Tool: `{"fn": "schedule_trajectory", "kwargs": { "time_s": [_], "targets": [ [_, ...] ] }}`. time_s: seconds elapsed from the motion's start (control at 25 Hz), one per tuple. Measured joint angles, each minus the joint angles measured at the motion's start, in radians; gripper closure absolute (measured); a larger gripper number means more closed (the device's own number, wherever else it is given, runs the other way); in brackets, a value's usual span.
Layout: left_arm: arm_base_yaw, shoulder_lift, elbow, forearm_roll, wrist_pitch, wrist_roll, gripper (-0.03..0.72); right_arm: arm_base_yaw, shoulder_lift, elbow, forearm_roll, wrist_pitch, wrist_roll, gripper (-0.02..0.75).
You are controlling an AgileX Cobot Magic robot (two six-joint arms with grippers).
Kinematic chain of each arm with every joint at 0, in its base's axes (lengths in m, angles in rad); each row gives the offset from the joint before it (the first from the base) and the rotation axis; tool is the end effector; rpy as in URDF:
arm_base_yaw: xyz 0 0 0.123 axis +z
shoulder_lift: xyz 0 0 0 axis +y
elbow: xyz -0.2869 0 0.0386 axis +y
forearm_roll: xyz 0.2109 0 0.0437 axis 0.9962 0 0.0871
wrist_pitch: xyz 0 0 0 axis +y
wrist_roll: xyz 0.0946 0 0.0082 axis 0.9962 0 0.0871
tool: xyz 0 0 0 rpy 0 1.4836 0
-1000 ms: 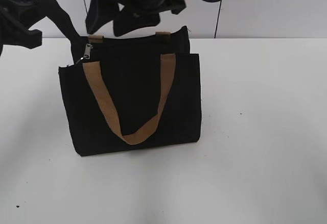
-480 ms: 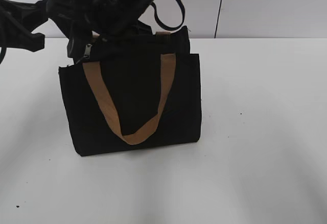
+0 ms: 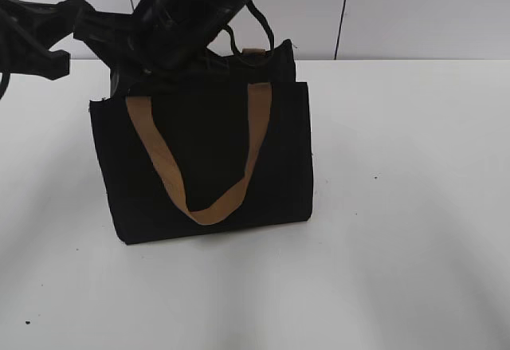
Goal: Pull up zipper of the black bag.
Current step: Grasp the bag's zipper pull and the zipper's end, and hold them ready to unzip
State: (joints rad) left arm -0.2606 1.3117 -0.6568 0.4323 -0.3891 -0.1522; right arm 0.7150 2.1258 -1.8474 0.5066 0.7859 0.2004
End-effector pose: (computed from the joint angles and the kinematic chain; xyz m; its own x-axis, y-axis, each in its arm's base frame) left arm 0.2370 -0.0788 0.2967 -0.0957 0.2796 -0.9553 0.4422 0.8718 0.2108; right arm 0.3210 0.3219 0.2601 -0.9215 -0.1245 -0.3680 -0.3268 0.7607 0.5608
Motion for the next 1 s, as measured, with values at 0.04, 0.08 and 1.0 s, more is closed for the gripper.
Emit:
{"fn": "schedule_trajectory", "kwargs": {
  "time_s": [0.04, 0.08, 1.0],
  "targets": [
    [0.0, 0.0, 0.0, 0.0, -0.001, 0.0, 0.659, 0.0, 0.001, 0.0, 0.0, -0.004, 0.008, 0.673],
    [0.0, 0.0, 0.0, 0.0, -0.002, 0.0, 0.659, 0.0, 0.003, 0.0, 0.0, -0.009, 0.013, 0.715],
    [0.0, 0.04, -0.001, -0.078, 0.063, 0.0, 0.659, -0.04, -0.125, 0.0, -0.037, 0.084, -0.114, 0.685]
  ]
}}
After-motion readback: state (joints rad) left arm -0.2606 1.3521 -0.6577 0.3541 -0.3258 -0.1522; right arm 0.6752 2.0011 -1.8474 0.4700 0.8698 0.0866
